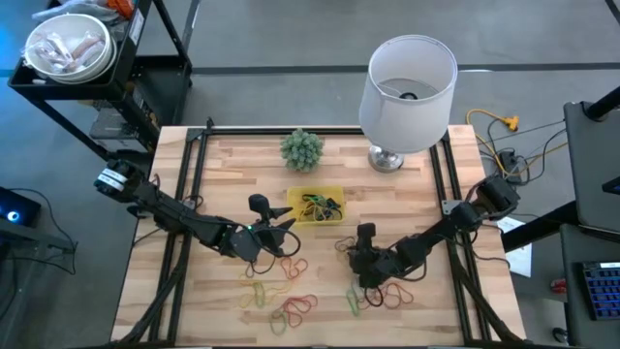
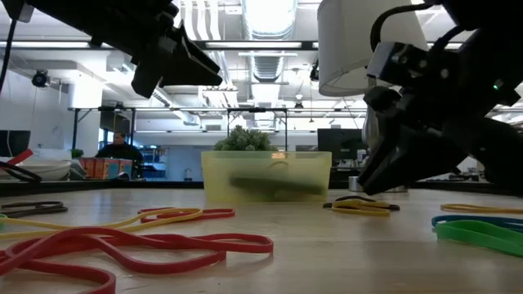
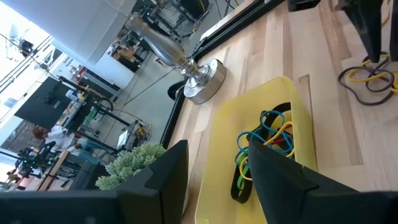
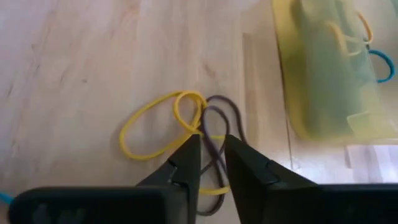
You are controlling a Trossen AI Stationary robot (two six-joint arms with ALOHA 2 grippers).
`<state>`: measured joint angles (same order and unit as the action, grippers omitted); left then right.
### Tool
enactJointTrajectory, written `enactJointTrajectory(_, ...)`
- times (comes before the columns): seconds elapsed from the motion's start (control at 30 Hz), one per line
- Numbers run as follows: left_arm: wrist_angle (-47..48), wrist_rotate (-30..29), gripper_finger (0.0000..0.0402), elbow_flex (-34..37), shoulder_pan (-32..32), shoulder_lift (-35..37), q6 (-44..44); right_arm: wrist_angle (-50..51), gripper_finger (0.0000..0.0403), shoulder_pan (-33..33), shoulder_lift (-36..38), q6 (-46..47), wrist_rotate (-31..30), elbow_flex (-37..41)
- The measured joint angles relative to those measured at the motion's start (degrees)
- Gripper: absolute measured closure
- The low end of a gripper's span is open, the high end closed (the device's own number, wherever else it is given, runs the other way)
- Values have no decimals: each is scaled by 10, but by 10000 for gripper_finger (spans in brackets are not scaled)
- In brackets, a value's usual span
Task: Pick and place rubber bands into bin
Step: Put the purple rubber band into the yellow bin
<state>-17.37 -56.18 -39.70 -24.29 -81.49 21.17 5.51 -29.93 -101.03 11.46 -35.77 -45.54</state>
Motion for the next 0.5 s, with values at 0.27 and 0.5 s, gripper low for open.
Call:
enactJointTrajectory(0.27,0,0,249,0,0,0,0,-6,298,14,-17,4,15,0)
enactJointTrajectory(0.5,-1,0,249,1,0,0,0,-8,315,22,-29,3,13,-3)
